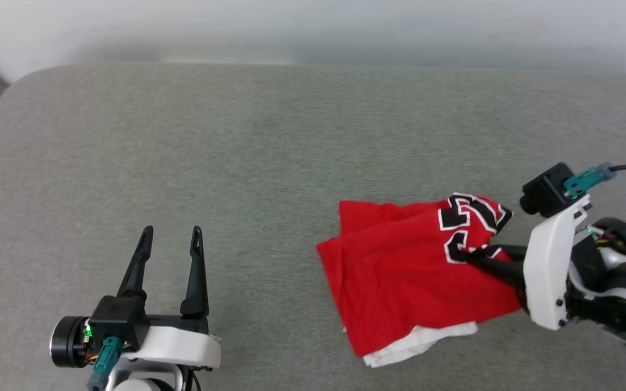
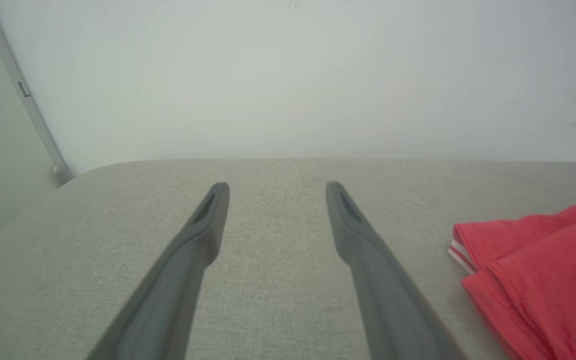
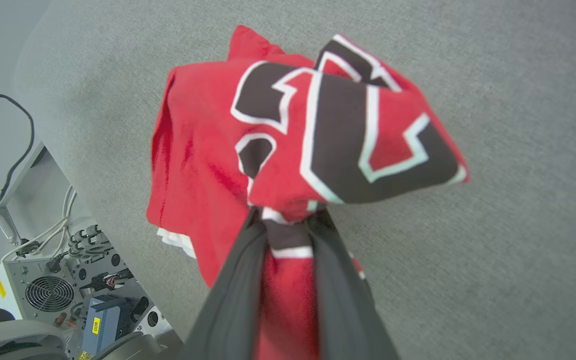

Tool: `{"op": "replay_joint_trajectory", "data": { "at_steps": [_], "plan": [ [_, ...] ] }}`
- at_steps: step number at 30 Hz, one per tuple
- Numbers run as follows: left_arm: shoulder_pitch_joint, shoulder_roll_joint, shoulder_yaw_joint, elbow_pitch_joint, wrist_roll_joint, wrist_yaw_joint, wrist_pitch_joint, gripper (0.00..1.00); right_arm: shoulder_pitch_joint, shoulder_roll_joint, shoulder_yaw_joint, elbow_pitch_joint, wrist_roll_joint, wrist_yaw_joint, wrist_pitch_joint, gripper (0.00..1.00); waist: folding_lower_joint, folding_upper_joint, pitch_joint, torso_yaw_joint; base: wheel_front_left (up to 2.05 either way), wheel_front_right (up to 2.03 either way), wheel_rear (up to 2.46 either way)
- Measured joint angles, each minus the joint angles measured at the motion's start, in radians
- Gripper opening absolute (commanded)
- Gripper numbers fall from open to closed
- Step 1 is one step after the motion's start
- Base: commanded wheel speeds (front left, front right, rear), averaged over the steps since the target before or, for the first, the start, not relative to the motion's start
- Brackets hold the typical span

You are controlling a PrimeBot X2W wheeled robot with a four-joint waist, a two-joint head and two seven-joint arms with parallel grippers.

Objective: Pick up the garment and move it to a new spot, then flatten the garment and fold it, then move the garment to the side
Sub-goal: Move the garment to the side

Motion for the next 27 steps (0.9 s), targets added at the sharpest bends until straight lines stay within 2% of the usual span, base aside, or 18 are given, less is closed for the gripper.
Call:
{"op": "replay_joint_trajectory", "data": {
  "at_steps": [6,12,19,27],
  "plan": [
    [0.014,0.0,0.014,-0.015,-0.003,0.0,0.0,1.0,-0.057,-0.096,0.019,-0.071,-0.014,0.0,0.003,0.0,0.0,0.0001,-0.009,-0.098,0.0,0.0,0.0],
    [-0.007,-0.001,0.021,-0.028,0.012,-0.01,0.0,1.0,-0.084,-0.173,-0.029,-0.062,-0.041,0.0,-0.019,0.0,0.0,0.0001,0.021,-0.196,0.0,0.0,0.0],
    [-0.051,0.005,0.039,-0.061,0.036,-0.035,0.0,1.0,-0.095,-0.265,-0.135,0.046,-0.106,0.0,-0.072,0.0,0.0,0.0,0.12,-0.246,0.0,0.0,0.0],
    [-0.108,0.02,0.052,-0.088,0.048,-0.061,0.0,1.0,-0.133,-0.331,-0.253,0.236,-0.206,0.0,-0.109,0.0,0.0001,0.0,0.246,-0.256,0.0,0.0,0.0]
  ]
}}
